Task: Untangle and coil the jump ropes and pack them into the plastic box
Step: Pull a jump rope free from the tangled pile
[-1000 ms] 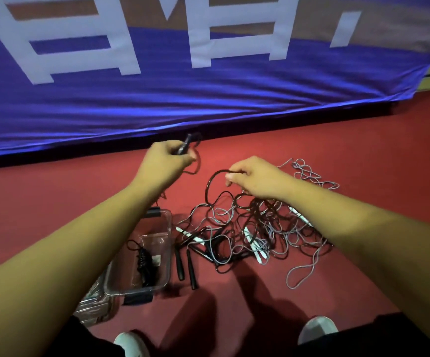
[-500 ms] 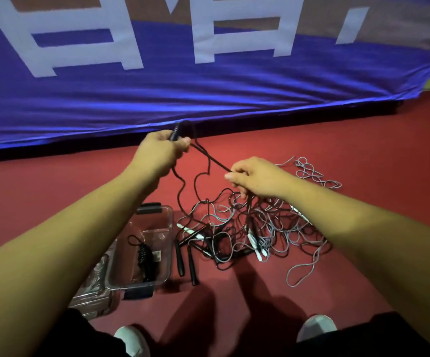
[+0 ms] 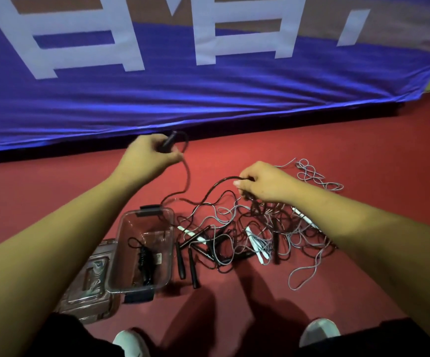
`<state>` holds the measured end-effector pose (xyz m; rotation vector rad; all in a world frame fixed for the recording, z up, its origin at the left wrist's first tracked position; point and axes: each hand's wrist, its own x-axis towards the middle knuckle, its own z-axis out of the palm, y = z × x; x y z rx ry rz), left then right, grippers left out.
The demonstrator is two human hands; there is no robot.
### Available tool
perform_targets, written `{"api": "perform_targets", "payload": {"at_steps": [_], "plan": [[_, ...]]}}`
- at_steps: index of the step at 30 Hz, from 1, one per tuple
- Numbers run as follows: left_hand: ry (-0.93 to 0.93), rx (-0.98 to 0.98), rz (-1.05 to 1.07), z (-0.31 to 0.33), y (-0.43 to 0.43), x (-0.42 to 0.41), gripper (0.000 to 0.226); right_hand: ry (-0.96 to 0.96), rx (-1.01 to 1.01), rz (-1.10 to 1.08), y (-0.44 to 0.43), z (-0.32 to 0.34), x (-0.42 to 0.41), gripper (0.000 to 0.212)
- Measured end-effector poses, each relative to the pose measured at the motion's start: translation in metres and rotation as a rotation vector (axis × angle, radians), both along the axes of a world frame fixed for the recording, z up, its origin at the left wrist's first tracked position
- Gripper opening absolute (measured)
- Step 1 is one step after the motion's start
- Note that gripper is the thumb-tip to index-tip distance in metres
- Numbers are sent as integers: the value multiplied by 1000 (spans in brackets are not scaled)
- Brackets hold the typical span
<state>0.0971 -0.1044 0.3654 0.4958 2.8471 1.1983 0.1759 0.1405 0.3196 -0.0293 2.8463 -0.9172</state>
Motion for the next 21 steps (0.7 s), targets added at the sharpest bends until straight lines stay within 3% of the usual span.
{"api": "perform_targets", "payload": {"at_steps": [2, 6, 11, 21], "plan": [[-177, 111, -158, -1, 17, 18, 26, 36, -15, 51, -15, 9, 0, 32], [-325, 38, -317, -11, 34, 32, 38, 116, -59, 76, -37, 22, -2, 23], [-277, 175, -187, -10, 35, 26, 25, 99, -232, 59, -33, 27, 1, 22], [-345, 419, 98, -4, 34, 20, 29, -22, -328, -11, -32, 11, 4, 11]]}}
